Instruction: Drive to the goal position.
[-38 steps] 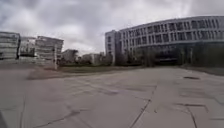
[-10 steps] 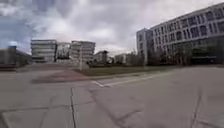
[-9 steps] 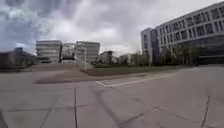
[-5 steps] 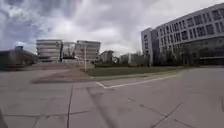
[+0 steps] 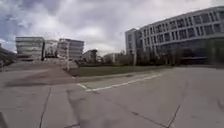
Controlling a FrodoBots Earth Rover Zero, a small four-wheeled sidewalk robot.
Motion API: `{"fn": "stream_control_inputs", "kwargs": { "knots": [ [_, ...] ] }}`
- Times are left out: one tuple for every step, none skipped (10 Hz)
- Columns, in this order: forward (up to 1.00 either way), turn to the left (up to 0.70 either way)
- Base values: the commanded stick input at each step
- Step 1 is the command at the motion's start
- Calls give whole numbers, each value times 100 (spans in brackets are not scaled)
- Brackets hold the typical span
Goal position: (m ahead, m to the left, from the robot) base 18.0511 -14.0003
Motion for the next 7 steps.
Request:
{"fn": "stream_control_inputs", "kwargs": {
  "knots": [
    [70,-32],
    [70,0],
    [70,0],
    [70,0],
    [70,0],
    [70,0],
    [70,0]
  ]
}}
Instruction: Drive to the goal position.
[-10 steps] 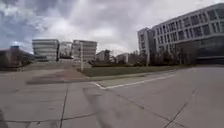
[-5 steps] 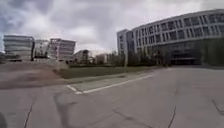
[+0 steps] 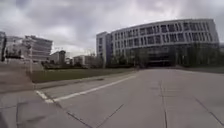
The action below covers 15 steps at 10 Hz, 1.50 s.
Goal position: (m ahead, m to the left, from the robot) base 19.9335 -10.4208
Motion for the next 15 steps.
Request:
{"fn": "stream_control_inputs", "kwargs": {
  "knots": [
    [70,0],
    [70,0],
    [70,0],
    [70,0],
    [70,0],
    [70,-35],
    [70,-35],
    [70,-35],
    [70,-35],
    [70,-35],
    [70,-35],
    [70,-35],
    [70,-35],
    [70,-35],
    [70,-5]
  ]
}}
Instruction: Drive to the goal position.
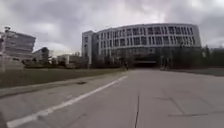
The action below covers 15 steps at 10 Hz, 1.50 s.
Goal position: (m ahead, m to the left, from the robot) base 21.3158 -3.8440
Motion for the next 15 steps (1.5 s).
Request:
{"fn": "stream_control_inputs", "kwargs": {
  "knots": [
    [70,0],
    [70,0],
    [70,0],
    [70,0],
    [70,0],
    [70,0],
    [70,0],
    [70,0],
    [70,18],
    [70,35],
    [70,35],
    [70,35],
    [70,35],
    [70,35],
    [70,35]
  ]
}}
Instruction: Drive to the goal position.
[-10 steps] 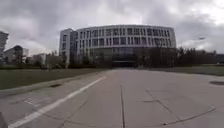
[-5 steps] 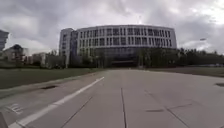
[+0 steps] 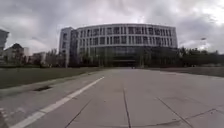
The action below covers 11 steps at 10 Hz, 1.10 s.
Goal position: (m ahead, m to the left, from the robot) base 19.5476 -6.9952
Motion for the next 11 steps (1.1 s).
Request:
{"fn": "stream_control_inputs", "kwargs": {
  "knots": [
    [70,11],
    [70,0],
    [70,0],
    [70,0],
    [70,0],
    [70,0],
    [70,0],
    [70,0],
    [70,0],
    [70,-30],
    [70,-35]
  ]
}}
